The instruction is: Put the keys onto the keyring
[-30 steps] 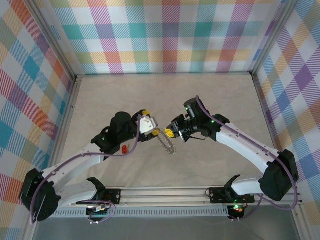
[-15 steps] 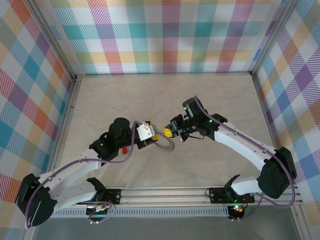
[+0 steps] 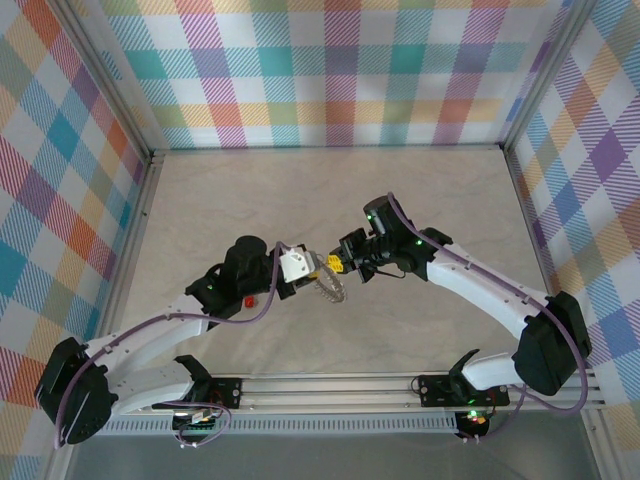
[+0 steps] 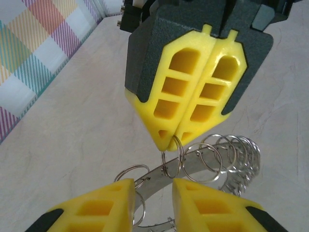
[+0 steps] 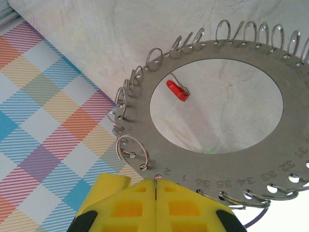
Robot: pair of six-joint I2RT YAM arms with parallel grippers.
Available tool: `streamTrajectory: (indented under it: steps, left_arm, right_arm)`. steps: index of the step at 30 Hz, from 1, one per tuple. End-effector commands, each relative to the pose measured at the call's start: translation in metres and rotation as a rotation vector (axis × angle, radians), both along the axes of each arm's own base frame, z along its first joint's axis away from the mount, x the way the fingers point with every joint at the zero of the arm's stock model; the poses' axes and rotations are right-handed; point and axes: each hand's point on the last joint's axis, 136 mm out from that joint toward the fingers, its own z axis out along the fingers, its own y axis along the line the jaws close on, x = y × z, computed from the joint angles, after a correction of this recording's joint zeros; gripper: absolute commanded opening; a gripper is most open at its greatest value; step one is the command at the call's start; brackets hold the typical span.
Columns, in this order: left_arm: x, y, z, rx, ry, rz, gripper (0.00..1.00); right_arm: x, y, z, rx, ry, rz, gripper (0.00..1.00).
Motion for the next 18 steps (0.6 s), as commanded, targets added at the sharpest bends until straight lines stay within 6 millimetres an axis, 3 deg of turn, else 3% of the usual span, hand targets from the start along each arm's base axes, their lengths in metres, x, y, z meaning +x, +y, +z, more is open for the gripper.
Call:
streamTrajectory:
  steps: [1, 9, 18]
  left_arm:
    - [0.0, -0.013, 0.014, -0.041, -0.017, -0.032, 0.25]
    - [-0.004, -0.023, 0.011, -0.058, 0.002, -0.084, 0.26]
    - [-0.003, -0.024, 0.005, -0.06, 0.011, -0.078, 0.43]
  right_arm:
    - [-0.002, 0.003, 0.008, 0.029, 0.023, -0.027, 0.0]
    - [0.002, 0.003, 0.012, 0.035, 0.018, -0.051, 0.0]
    - [0.003, 0.003, 0.008, 0.026, 0.027, -0.057, 0.0]
